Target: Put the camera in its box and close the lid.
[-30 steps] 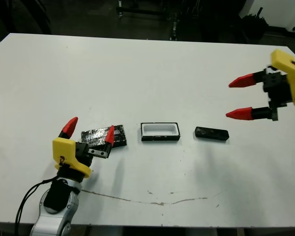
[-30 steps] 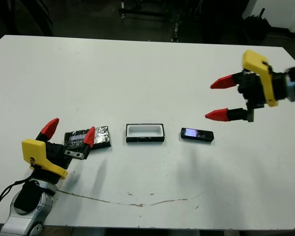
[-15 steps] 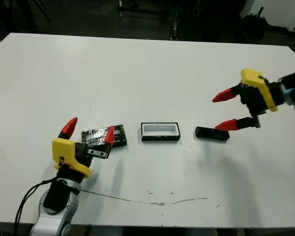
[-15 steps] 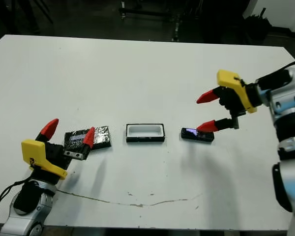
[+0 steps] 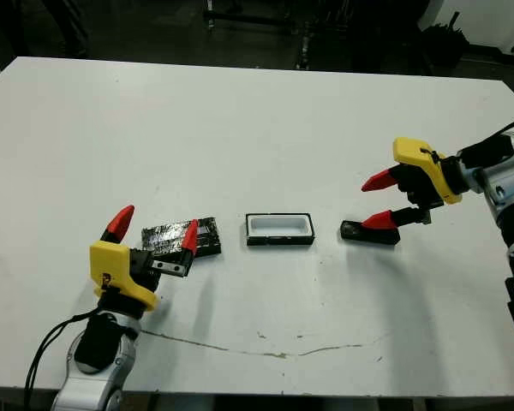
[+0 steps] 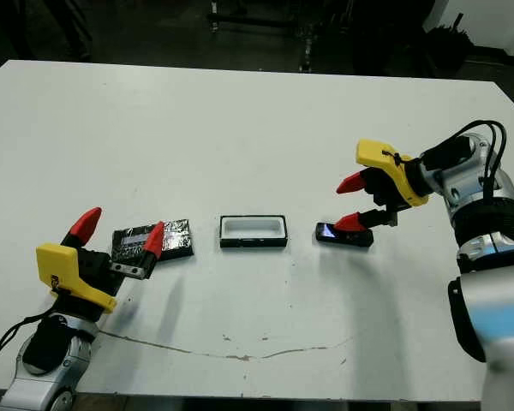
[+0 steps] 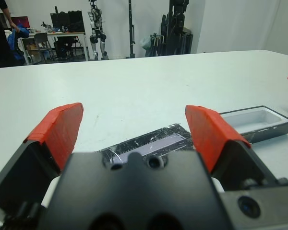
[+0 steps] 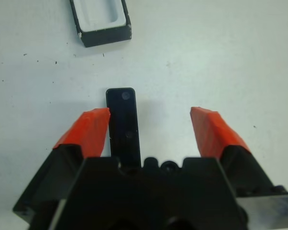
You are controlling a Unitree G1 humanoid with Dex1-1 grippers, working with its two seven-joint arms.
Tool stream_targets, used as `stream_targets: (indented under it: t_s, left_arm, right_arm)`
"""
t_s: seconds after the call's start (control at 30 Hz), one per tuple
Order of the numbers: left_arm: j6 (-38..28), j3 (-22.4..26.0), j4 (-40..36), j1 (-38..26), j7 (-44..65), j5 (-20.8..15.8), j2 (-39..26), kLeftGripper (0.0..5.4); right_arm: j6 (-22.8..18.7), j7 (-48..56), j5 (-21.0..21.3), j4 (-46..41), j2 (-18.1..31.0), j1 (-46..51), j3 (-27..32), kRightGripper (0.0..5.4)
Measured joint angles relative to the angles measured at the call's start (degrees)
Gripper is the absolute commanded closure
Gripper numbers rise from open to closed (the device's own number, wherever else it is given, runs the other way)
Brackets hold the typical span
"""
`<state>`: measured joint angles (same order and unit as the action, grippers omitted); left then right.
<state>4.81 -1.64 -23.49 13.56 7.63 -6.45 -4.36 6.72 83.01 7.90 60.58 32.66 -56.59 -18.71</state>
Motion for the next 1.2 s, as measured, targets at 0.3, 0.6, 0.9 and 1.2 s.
stream_targets:
  t_s: [0.3, 0.6, 0.9, 1.2]
  left_arm:
    - [0.0, 0.1, 0.0, 0.0, 0.0, 0.1, 0.0, 0.00]
    - [0.0, 0.2, 0.0, 0.1, 0.0, -0.1, 0.0, 0.00]
    - [0.1, 0.2, -0.1, 0.1, 0.1, -0.1, 0.0, 0.00]
    - [0.1, 0.2, -0.2, 0.1, 0.1, -0.1, -0.2, 0.00]
  right_arm:
    - [2.7, -0.3, 1.6, 0.7, -0.5, 0.6, -0.1, 0.01]
    - [1.9, 0.1, 2.5, 0.7, -0.8, 1.1, -0.3, 0.01]
    - [1.8, -0.5, 3.3, 0.2, -1.4, 2.4, -0.4, 0.01]
    - [-0.1, 0.4, 4.4, 0.9, -3.2, 2.7, -1.1, 0.10]
